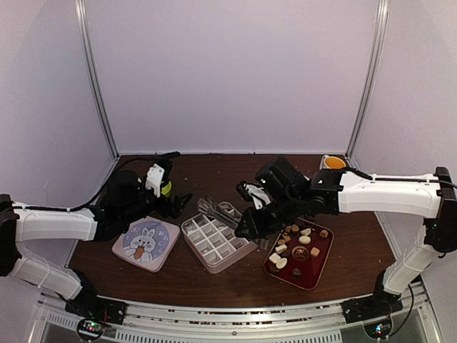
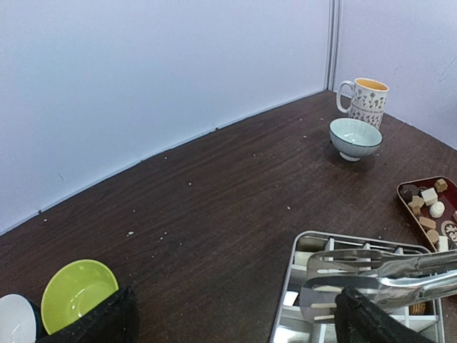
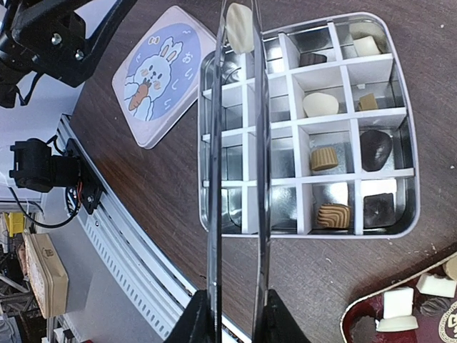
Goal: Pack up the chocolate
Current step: Place the fake chocolate in the empty pocket of the box.
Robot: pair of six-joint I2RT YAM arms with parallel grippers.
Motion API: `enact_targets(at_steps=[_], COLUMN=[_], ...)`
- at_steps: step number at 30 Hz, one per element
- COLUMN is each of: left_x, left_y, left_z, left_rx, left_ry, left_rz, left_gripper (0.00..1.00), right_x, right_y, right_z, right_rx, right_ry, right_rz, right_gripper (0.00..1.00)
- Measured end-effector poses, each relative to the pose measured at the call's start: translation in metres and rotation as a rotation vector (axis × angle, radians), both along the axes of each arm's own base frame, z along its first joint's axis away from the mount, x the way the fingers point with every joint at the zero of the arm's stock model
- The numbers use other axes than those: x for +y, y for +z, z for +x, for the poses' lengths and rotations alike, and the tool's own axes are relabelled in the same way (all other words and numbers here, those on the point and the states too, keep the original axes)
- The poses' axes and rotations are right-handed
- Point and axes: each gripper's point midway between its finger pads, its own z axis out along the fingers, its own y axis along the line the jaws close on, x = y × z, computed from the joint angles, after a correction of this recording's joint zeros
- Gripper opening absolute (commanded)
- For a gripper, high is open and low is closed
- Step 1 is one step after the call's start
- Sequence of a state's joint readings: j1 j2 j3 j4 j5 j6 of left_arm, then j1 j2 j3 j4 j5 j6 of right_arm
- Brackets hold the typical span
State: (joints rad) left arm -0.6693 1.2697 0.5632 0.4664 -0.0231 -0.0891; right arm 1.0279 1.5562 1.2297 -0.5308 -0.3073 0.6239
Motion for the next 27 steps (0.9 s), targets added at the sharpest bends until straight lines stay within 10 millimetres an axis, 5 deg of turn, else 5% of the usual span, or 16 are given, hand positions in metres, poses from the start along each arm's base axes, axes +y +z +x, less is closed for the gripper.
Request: enact_targets(at_steps=[11,27], left_x=[0.000,0.000], left_y=[0.000,0.000], left_z=[0.000,0.000], left_rx=[0.000,0.000], left_ry=[0.000,0.000], left_rz=[0.000,0.000], left_gripper=[0.98,0.98], right_x=[0.020,0.021], right_y=[-0.016,-0.024], right_z=[0.000,0.009], right_rx=[0.012,-0.014], right_ry=[0.026,0.021], right_rz=[-0.005,-0.058], right_gripper=[0.21,0.26])
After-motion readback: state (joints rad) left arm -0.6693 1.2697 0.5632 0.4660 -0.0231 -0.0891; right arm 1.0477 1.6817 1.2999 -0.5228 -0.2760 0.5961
